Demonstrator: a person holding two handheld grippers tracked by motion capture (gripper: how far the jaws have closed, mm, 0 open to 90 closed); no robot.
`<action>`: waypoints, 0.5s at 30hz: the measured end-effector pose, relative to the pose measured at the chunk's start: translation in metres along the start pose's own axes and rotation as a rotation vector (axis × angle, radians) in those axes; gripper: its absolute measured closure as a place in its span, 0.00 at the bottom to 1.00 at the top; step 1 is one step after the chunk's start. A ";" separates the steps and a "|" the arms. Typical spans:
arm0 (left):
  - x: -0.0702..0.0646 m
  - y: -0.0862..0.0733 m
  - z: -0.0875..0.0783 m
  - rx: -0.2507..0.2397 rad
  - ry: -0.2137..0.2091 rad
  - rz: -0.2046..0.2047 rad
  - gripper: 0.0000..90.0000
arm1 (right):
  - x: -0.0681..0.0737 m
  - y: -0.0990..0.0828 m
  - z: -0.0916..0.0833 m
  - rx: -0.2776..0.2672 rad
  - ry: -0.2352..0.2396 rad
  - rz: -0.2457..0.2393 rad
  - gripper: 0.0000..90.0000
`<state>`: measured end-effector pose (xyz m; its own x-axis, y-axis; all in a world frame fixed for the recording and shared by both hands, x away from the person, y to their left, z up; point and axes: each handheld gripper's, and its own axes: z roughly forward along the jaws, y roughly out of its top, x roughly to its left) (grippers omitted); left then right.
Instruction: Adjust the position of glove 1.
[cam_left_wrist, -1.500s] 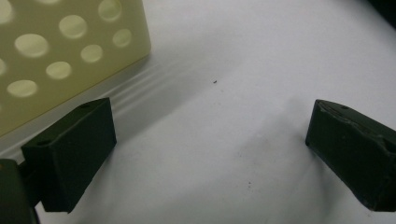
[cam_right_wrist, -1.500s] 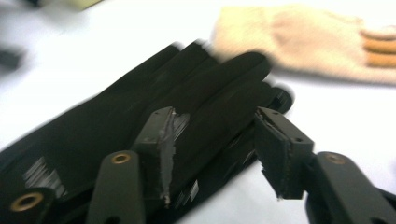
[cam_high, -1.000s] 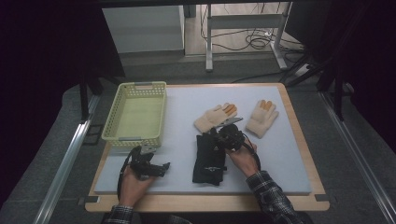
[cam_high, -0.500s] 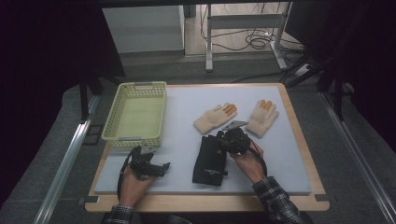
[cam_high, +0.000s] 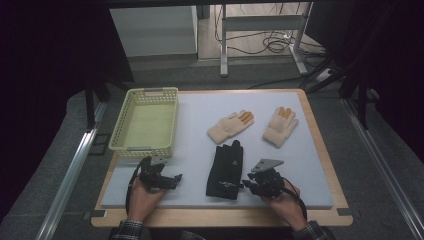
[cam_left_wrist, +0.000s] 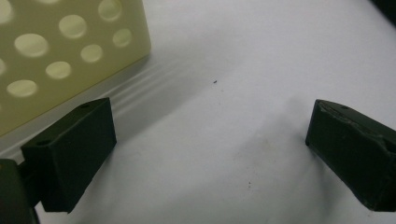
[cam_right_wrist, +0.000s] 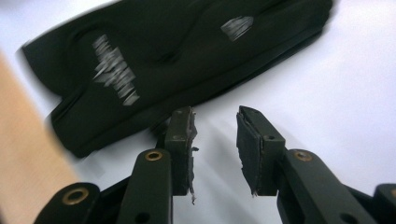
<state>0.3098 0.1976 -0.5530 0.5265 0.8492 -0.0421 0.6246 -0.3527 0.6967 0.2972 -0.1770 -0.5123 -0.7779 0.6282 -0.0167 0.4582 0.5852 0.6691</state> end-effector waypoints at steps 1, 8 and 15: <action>0.000 0.000 0.000 -0.002 0.000 -0.003 0.02 | 0.003 -0.003 0.001 -0.001 0.008 -0.014 0.72; 0.000 0.000 0.000 -0.003 -0.002 -0.006 0.02 | 0.016 -0.003 0.014 -0.020 0.036 -0.030 0.70; 0.000 0.000 0.000 -0.002 -0.002 -0.004 0.02 | 0.025 0.012 0.031 -0.035 0.062 -0.040 0.67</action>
<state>0.3099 0.1973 -0.5529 0.5246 0.8501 -0.0463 0.6260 -0.3483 0.6977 0.2969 -0.1385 -0.5283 -0.8207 0.5713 0.0010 0.4118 0.5902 0.6943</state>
